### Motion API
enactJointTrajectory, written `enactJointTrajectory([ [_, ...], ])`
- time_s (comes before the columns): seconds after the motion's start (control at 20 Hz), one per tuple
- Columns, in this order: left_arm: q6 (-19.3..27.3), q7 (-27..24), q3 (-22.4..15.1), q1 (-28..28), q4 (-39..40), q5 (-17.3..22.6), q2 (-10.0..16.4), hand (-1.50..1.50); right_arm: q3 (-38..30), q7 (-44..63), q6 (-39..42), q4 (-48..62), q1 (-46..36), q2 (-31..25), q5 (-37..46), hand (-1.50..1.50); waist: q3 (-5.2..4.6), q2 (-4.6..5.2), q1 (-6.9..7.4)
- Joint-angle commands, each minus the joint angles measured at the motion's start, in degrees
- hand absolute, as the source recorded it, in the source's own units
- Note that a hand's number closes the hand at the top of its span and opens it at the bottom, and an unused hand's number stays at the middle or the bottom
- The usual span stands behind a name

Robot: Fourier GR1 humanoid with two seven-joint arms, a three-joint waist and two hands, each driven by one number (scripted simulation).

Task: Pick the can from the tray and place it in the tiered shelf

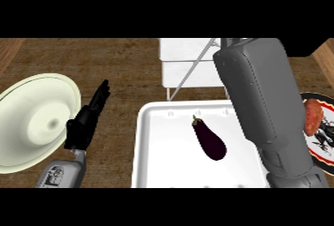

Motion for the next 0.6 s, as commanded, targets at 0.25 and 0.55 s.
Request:
enactJointTrajectory([
  [0.25, -3.36, 0.83, 3.67, -3.87, 2.39, 2.36, 2.24, 0.0, -1.91, 2.92, 0.68, -6.09, -4.99, 0.76, -2.55, -1.5, 0.02, 0.14, -0.07],
  [0.55, -0.07, -0.14, 1.05, 0.69, -0.71, -0.4, -0.29, 0.0, -8.1, 4.77, -0.62, -19.4, -3.1, -3.25, -3.62, -1.5, 0.08, -0.28, -0.85],
])
